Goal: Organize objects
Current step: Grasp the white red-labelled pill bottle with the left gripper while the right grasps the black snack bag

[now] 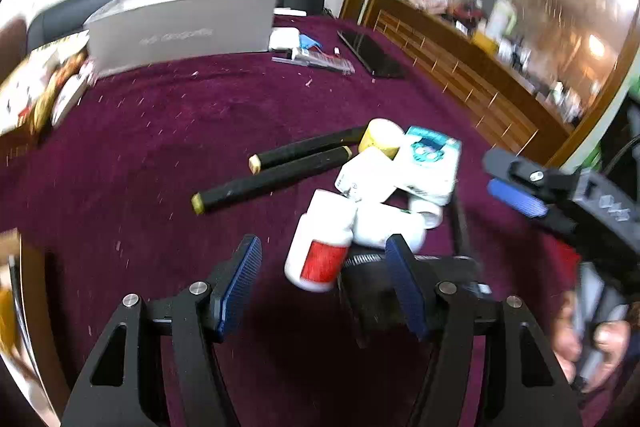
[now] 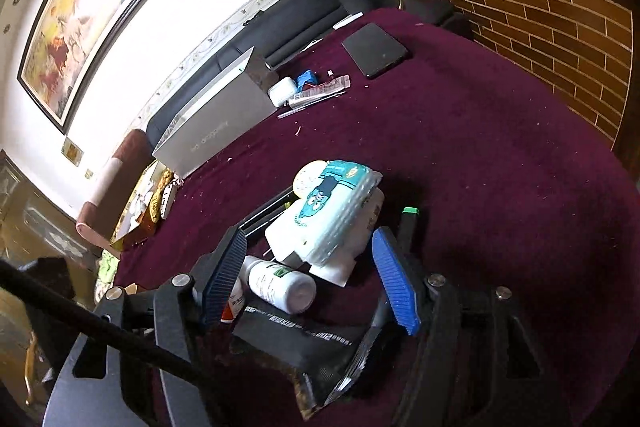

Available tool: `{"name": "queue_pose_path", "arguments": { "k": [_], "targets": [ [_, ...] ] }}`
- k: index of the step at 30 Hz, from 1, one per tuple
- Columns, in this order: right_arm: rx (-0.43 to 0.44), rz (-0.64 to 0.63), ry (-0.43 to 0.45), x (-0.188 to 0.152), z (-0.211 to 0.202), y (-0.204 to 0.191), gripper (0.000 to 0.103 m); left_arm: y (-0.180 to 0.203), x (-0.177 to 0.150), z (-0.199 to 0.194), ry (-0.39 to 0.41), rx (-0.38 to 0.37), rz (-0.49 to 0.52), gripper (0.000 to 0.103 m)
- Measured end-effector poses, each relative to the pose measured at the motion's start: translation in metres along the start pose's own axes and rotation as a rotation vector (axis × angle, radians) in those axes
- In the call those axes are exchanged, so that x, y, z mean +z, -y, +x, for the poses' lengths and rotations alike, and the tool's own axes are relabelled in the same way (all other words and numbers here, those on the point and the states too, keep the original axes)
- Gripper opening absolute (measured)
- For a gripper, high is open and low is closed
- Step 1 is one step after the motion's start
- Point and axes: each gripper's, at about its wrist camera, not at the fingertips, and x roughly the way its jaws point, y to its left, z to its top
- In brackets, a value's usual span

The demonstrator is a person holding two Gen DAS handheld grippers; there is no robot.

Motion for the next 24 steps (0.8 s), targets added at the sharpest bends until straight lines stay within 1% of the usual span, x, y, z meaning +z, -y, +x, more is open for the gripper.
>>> {"name": "queue_pose_path", "arguments": {
  "k": [1,3,9,10,12,13,16,18,22,24],
  "targets": [
    [0.005,0.005,-0.001,0.000,0.002,0.002,0.065,0.005,0.002,0.008,-0.010,0.025,0.029,0.058],
    [0.015,0.012,-0.007,-0.002,0.005,0.008,0.065,0.010,0.002,0.020,-0.023,0.045,0.060,0.058],
    [0.037,0.028,-0.027,-0.005,0.008,0.020,0.065,0.011,-0.001,0.035,-0.051,0.038,0.053,0.057],
    [0.038,0.028,-0.029,-0.005,0.009,0.020,0.065,0.012,-0.002,0.035,-0.050,0.034,0.049,0.054],
    [0.037,0.028,-0.033,-0.007,0.011,0.021,0.065,0.013,-0.003,0.034,-0.048,0.038,0.046,0.032],
    [0.035,0.027,-0.033,-0.009,0.011,0.021,0.065,0.013,-0.004,0.033,-0.055,0.048,0.046,0.029],
    [0.021,0.004,-0.022,-0.011,0.010,0.019,0.065,0.009,-0.008,0.020,-0.039,0.053,0.032,0.029],
    [0.027,-0.012,-0.016,-0.011,0.008,0.017,0.065,0.006,-0.012,0.008,-0.029,0.041,0.017,0.029],
    [0.056,-0.048,-0.040,-0.013,0.006,0.009,0.065,-0.005,-0.025,-0.028,-0.001,0.007,-0.037,0.029],
    [0.073,-0.083,-0.077,-0.013,0.006,-0.001,0.065,-0.012,-0.035,-0.046,0.017,-0.006,-0.064,0.029]
  ]
}}
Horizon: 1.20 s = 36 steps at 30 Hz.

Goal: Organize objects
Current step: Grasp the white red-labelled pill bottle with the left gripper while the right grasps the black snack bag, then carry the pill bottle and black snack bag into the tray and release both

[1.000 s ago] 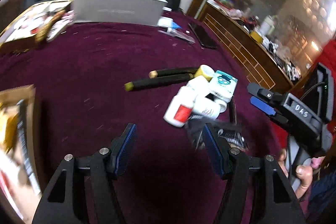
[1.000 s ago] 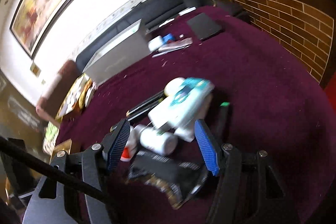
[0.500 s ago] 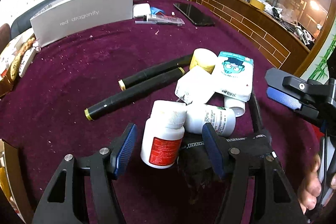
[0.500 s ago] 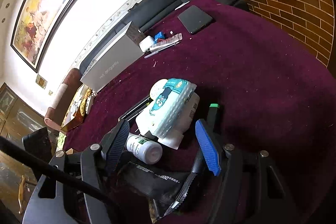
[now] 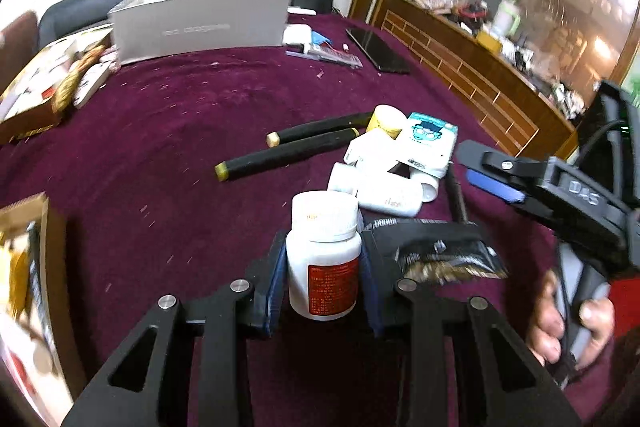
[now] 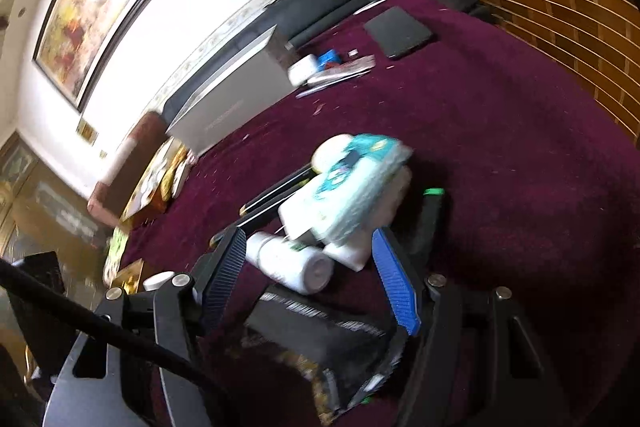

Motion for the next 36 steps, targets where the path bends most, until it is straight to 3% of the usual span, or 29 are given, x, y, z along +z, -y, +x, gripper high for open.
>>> {"name": "queue_pose_path", "arguments": {
  "k": [5,9,16,22,24,29,36],
  "targets": [
    [0.007,-0.139,-0.141,-0.006,0.008,-0.025,0.065,-0.012,-0.022,-0.030,0.023,-0.008,-0.029,0.029],
    [-0.076,-0.334,-0.279,-0.023,0.026,-0.045,0.065,-0.013,-0.041,-0.043,0.026,0.000,-0.006,0.029],
    [-0.185,-0.512,-0.393,-0.044,0.050,-0.054,0.065,-0.018,-0.061,-0.057,0.022,0.006,-0.013,0.029],
    [-0.203,-0.548,-0.397,-0.053,0.049,-0.063,0.062,-0.031,-0.069,-0.063,0.022,0.018,-0.057,0.029],
    [-0.226,-0.565,-0.408,-0.060,0.051,-0.067,0.041,-0.034,-0.072,-0.065,0.020,0.023,-0.068,0.029],
    [-0.226,-0.547,-0.372,-0.067,0.043,-0.074,0.027,-0.039,-0.081,-0.076,0.035,0.025,-0.084,0.029],
    [-0.109,-0.455,-0.323,-0.065,0.017,-0.098,0.026,-0.061,-0.094,-0.119,0.090,0.030,-0.138,0.029]
  ]
}}
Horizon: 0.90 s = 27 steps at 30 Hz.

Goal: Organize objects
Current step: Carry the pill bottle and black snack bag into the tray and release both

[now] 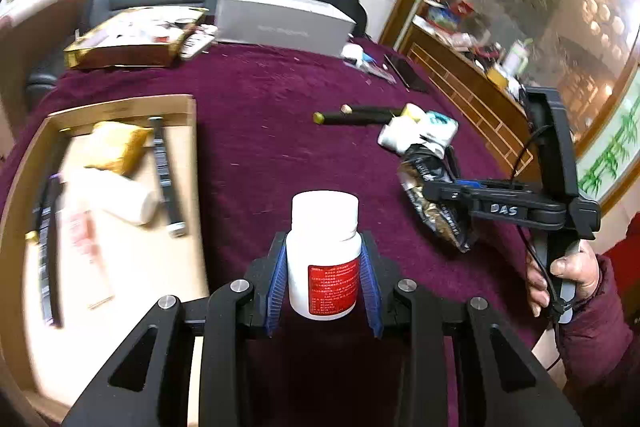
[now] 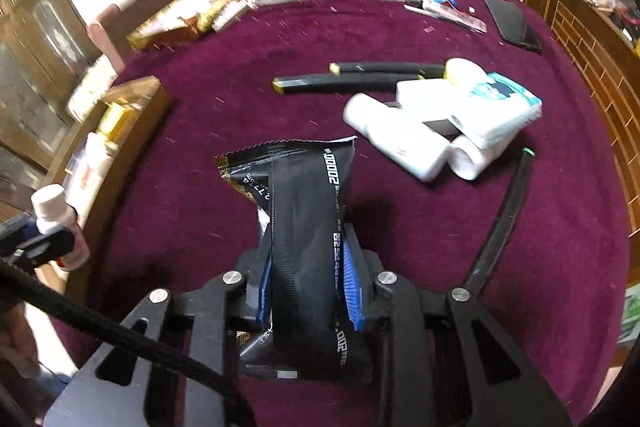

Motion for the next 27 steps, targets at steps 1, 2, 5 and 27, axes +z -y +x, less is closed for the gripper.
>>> {"name": "queue_pose_path", "arguments": {
  "k": [1,2,5,27],
  "targets": [
    [0.019,0.004,0.005,0.002,-0.003,-0.006,0.026,-0.007,-0.001,-0.009,0.010,0.008,-0.016,0.029],
    [0.039,0.004,0.010,0.003,-0.007,-0.012,0.026,-0.015,-0.002,-0.020,0.023,0.023,-0.033,0.029],
    [0.119,-0.017,0.030,0.012,-0.016,-0.041,0.026,-0.039,-0.005,-0.046,0.063,0.076,-0.067,0.029],
    [0.347,-0.055,-0.196,0.029,0.089,-0.222,0.027,-0.159,-0.009,-0.016,-0.095,0.242,-0.218,0.029]
  ]
}}
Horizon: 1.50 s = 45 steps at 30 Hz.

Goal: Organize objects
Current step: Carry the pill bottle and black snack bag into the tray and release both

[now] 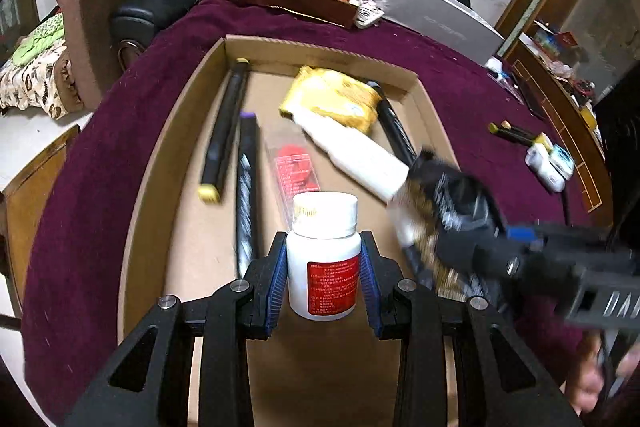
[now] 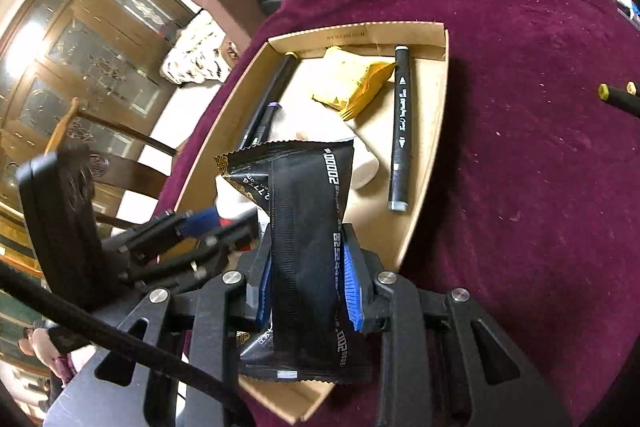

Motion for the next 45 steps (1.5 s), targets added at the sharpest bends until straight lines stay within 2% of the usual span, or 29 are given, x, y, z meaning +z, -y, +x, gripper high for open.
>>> {"name": "queue_pose_path", "arguments": {
  "k": [4,7,12,16,22,26,35,41,45],
  "targets": [
    [-0.034,0.011,0.002,0.003,0.009,-0.002,0.027,-0.012,0.023,0.005,0.003,-0.015,-0.010,0.029],
    [-0.051,0.018,0.014,0.011,0.013,-0.002,0.027,-0.019,0.040,0.012,0.005,0.004,-0.013,0.029],
    [-0.069,0.012,-0.002,0.015,0.019,-0.007,0.027,-0.028,0.053,0.026,-0.013,0.005,-0.025,0.029],
    [-0.081,0.002,-0.035,0.005,0.023,-0.009,0.026,-0.028,0.041,0.017,-0.017,-0.041,-0.031,0.029],
    [-0.079,-0.003,-0.051,-0.005,0.022,-0.007,0.026,-0.023,0.002,0.003,-0.036,-0.095,-0.042,0.029],
    [-0.070,-0.006,-0.071,-0.007,0.029,-0.008,0.026,-0.015,-0.010,0.006,-0.044,-0.056,-0.008,0.029],
    [-0.126,-0.028,-0.021,-0.002,0.028,-0.009,0.027,-0.011,0.000,0.015,-0.007,0.029,0.011,0.030],
    [-0.151,-0.034,0.007,0.004,0.028,-0.008,0.027,-0.018,0.006,0.018,-0.004,0.033,-0.024,0.032],
    [-0.140,-0.032,0.021,0.005,0.025,-0.007,0.034,-0.021,0.005,0.013,-0.005,0.022,-0.047,0.036]
  ]
}}
